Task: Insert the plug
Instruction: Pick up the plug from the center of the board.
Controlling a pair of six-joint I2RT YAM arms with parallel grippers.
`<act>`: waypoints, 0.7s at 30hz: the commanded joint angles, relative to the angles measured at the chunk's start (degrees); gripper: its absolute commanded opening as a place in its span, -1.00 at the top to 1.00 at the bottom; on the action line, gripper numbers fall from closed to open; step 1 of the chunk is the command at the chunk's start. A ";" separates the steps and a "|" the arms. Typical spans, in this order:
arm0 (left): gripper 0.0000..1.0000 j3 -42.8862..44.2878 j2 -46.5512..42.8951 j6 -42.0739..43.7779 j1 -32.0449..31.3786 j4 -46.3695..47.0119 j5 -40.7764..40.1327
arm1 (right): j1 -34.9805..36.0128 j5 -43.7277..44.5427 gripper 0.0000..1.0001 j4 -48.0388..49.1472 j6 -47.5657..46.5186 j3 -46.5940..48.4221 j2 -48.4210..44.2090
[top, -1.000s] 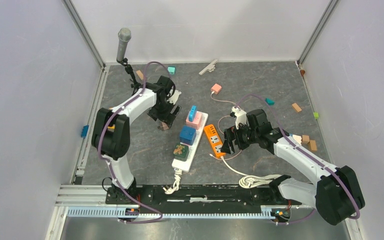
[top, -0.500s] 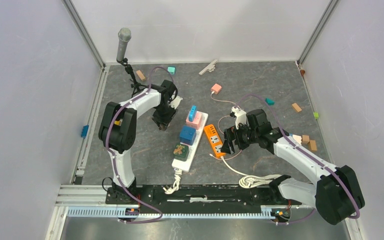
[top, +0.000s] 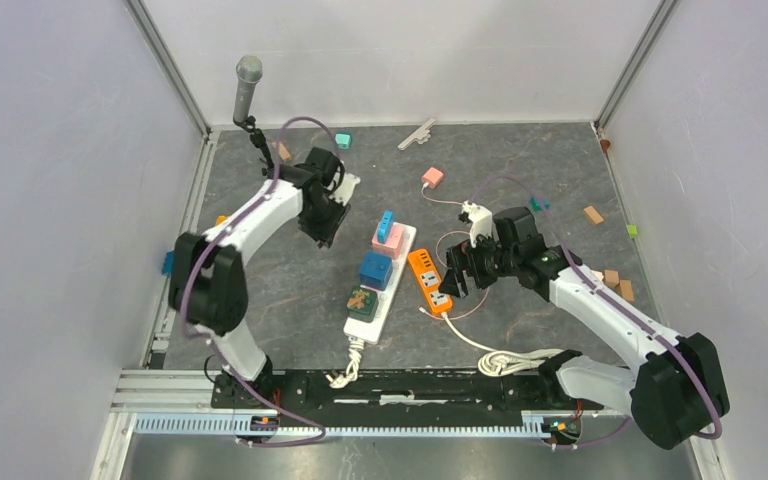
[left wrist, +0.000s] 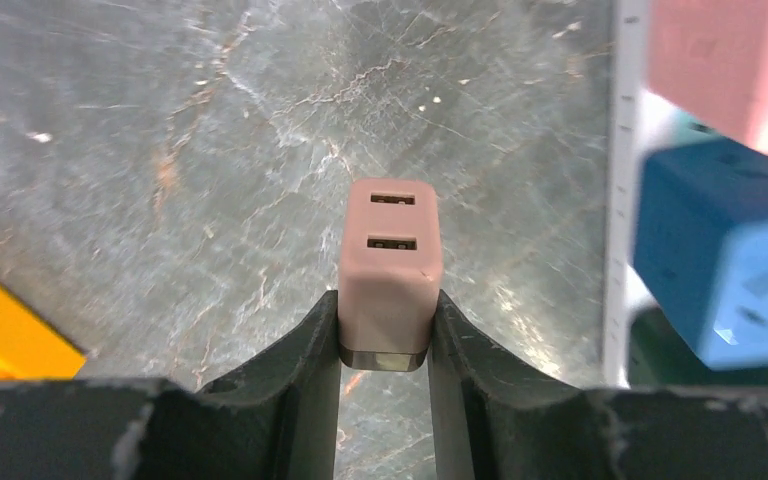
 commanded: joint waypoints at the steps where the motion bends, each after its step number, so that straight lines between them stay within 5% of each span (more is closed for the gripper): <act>1: 0.96 -0.85 -13.88 -4.73 -0.08 0.90 3.36 | -0.23 -1.04 -0.96 1.12 -1.59 3.97 -1.04; 7: 0.96 -7.88 -28.07 -14.17 0.04 8.36 12.67 | -0.21 -6.48 -0.96 5.18 -1.38 5.65 -2.02; 15: 0.96 -23.65 -40.81 -28.50 0.03 31.86 40.64 | -0.20 -19.29 -0.96 16.29 4.48 7.08 -1.23; 21: 0.96 -26.54 -42.71 -22.25 -0.01 30.58 51.26 | 0.26 -24.36 -0.96 15.66 0.83 12.08 0.25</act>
